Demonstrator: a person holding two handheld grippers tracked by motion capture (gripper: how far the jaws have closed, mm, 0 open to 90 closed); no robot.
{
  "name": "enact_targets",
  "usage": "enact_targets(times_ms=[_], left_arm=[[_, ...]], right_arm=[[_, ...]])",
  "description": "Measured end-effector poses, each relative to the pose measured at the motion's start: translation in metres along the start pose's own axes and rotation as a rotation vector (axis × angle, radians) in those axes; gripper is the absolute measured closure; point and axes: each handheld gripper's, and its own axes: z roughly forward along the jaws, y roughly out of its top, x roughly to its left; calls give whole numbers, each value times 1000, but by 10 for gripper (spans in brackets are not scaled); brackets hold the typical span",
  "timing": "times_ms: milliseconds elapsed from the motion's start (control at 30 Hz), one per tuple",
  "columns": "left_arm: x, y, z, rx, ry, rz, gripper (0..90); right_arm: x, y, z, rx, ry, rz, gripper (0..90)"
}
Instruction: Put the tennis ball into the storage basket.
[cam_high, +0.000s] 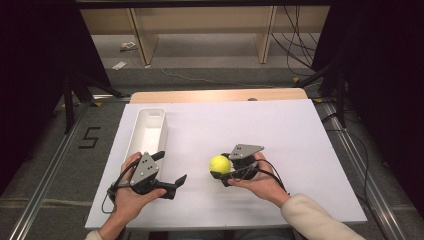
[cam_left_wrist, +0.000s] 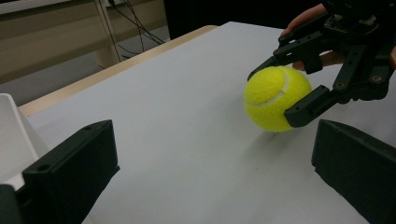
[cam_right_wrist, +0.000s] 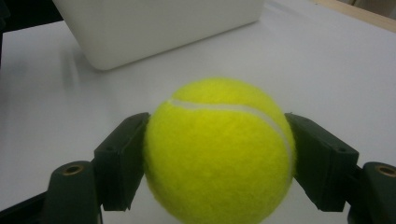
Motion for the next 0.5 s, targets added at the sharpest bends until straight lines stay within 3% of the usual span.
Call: enact_targets(times_ms=[500], left_arm=[[0, 0, -1, -6, -4, 0, 0]], right_arm=[[-5, 16, 11, -29, -6, 6, 266]])
